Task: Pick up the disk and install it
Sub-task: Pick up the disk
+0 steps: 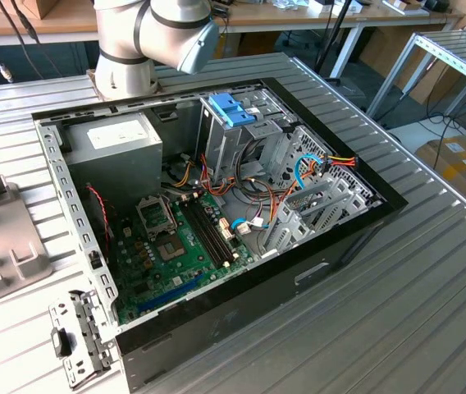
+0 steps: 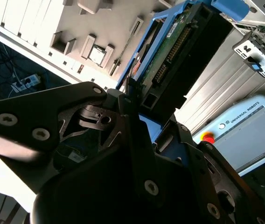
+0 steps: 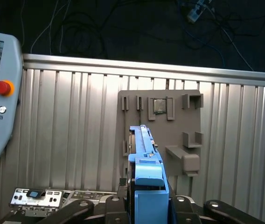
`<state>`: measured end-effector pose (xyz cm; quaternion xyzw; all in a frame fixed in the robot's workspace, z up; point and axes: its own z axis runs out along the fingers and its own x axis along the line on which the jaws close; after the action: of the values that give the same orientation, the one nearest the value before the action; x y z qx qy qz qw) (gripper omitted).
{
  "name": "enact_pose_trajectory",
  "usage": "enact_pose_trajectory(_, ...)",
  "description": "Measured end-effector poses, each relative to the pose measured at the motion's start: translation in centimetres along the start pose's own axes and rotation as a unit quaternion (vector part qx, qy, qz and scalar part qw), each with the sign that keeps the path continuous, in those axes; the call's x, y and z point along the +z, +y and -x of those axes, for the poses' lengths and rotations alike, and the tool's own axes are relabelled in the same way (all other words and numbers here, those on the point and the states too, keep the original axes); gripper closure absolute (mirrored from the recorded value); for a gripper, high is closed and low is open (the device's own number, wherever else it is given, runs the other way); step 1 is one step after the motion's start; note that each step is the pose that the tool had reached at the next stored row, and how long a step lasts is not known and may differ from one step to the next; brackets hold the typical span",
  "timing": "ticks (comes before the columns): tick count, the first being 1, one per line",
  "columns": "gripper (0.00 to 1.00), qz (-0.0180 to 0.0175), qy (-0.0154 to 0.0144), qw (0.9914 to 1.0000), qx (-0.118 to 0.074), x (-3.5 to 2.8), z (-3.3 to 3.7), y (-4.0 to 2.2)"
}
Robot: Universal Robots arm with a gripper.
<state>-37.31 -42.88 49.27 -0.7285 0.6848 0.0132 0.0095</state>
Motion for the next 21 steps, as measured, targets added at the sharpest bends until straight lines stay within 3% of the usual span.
enact_pose_trajectory(21,0.63,0.0,0.0,1.0,0.0,0.04,-0.24,-1.55)
